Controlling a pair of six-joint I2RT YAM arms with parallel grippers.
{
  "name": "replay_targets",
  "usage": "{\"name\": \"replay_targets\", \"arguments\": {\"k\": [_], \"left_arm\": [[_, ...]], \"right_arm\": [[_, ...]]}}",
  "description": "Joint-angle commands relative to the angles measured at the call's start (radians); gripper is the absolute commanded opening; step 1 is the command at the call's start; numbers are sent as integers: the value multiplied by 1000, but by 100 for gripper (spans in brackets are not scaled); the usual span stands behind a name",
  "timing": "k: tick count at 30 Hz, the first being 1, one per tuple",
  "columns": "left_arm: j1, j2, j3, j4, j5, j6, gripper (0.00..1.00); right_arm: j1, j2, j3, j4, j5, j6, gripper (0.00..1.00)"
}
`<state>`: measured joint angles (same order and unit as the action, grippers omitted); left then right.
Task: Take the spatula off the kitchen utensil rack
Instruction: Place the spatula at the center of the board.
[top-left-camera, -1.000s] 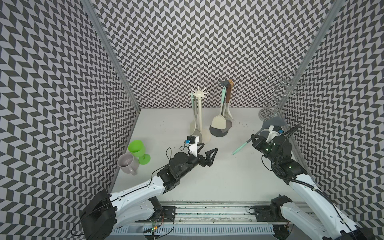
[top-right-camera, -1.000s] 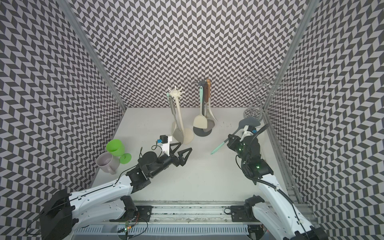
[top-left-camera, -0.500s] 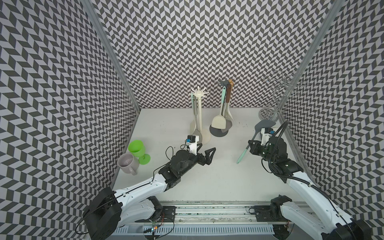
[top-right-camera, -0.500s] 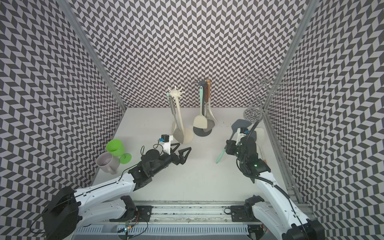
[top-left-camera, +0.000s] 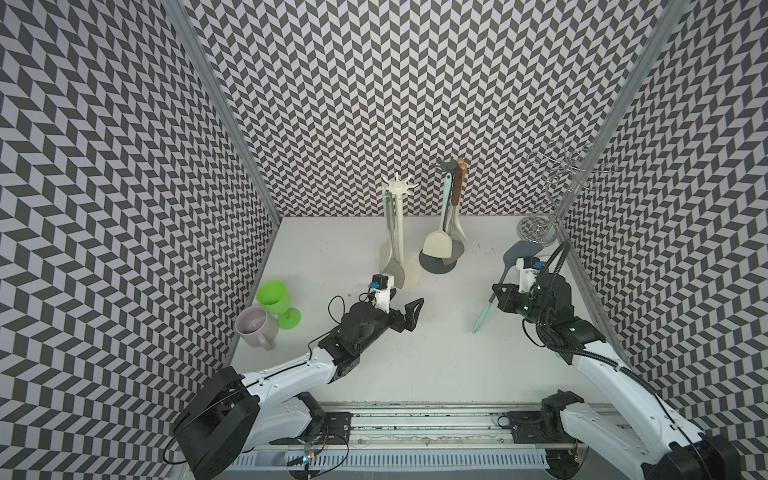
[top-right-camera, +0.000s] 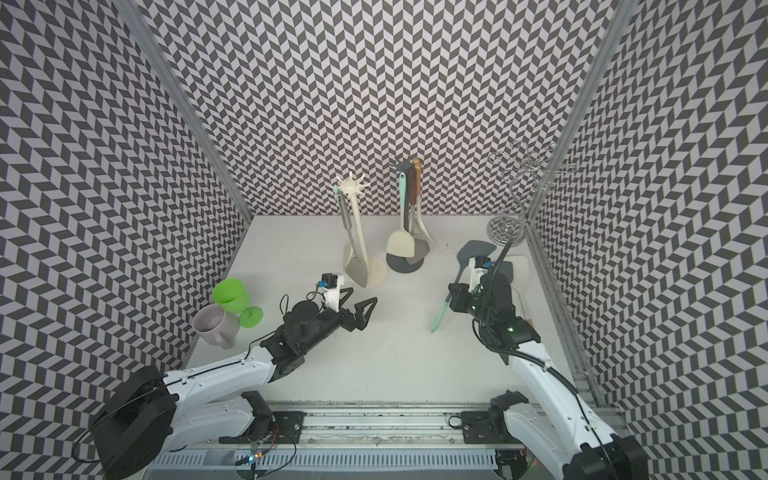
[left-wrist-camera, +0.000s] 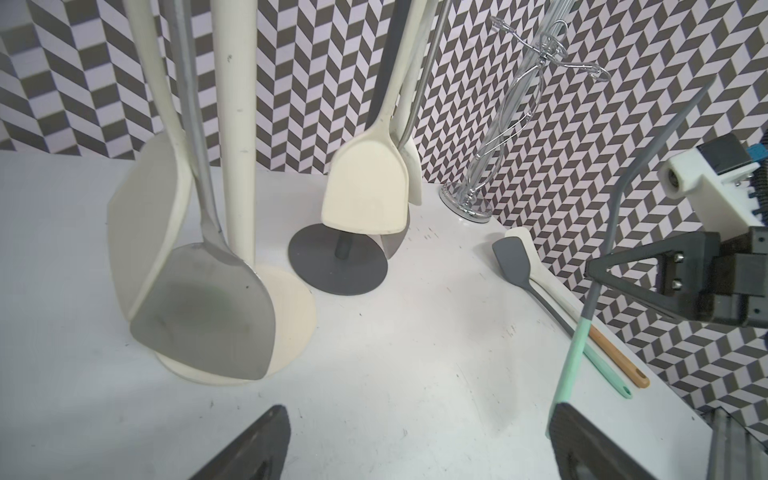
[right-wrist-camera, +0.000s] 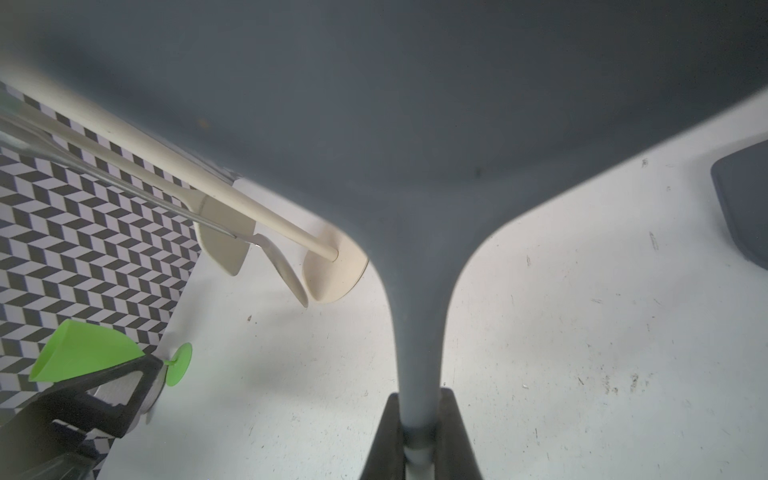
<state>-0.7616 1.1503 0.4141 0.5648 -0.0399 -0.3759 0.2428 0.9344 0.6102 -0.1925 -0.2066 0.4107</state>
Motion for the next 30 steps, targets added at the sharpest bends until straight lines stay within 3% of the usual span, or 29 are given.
{"name": "replay_targets", "arguments": {"k": [1, 11, 30], "left_arm": [[8, -10, -7, 66, -5, 36, 99], [35, 2, 44, -26, 51, -40, 99], [36, -126, -33, -17, 45, -69, 99]], "right_arm": [[-14, 13, 15, 69, -43, -25, 0], [-62, 91, 35, 25, -74, -39, 0], [-38, 189, -90, 119, -114, -11, 0]]}}
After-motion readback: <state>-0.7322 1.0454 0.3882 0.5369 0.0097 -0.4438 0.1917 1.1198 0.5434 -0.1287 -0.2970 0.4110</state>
